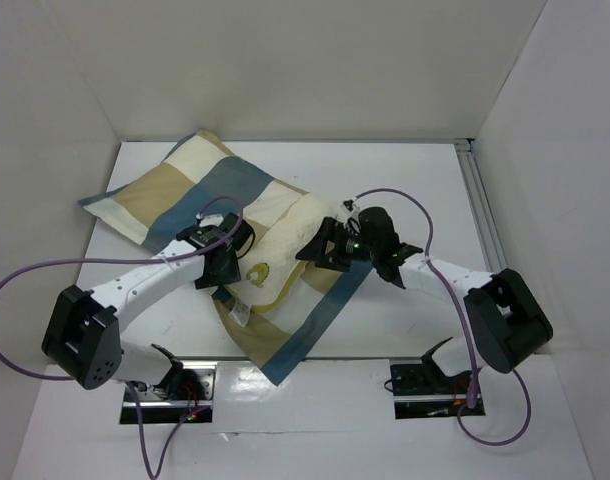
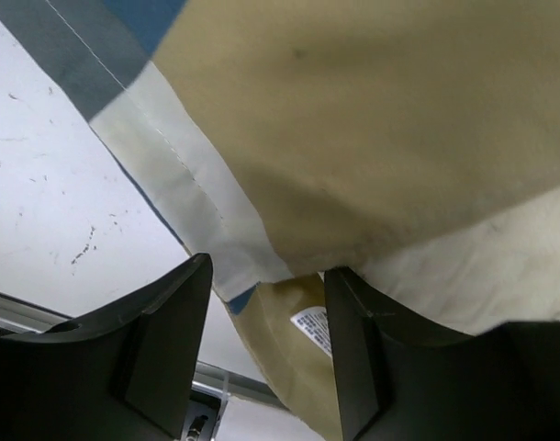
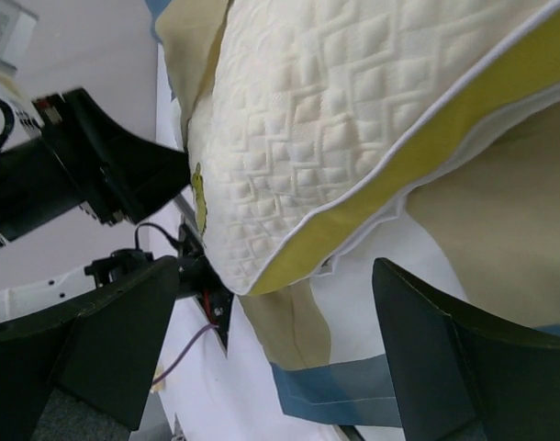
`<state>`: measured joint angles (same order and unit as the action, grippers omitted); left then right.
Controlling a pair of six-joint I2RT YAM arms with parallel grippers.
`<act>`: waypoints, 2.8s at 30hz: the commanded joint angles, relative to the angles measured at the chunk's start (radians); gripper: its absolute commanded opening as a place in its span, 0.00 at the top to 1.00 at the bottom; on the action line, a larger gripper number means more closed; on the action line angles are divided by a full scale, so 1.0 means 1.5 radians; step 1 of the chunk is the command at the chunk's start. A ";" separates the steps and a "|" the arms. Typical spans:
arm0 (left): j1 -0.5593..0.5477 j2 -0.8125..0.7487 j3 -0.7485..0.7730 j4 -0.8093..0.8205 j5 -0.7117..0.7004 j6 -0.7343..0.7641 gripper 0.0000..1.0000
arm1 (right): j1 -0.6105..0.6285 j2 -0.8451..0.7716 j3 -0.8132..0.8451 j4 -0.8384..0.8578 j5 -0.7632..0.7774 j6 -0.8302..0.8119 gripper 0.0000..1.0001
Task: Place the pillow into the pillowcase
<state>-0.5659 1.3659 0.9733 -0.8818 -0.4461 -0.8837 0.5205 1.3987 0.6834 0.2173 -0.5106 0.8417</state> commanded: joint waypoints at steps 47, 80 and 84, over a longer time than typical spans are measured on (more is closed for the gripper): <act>-0.081 0.207 0.483 -0.126 0.046 0.068 0.13 | -0.056 -0.082 0.104 -0.265 0.233 -0.136 0.08; 0.080 0.125 0.557 0.020 0.508 0.231 1.00 | 0.005 0.004 0.158 -0.071 0.143 -0.170 0.26; 0.092 0.112 0.551 0.020 0.529 0.231 1.00 | 0.034 0.055 0.165 -0.001 0.098 -0.148 0.26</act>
<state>-0.4427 1.5860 1.7962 -0.9356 0.2504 -0.5522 0.5442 1.4490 0.8856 0.0578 -0.3107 0.5991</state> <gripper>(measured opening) 0.057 0.742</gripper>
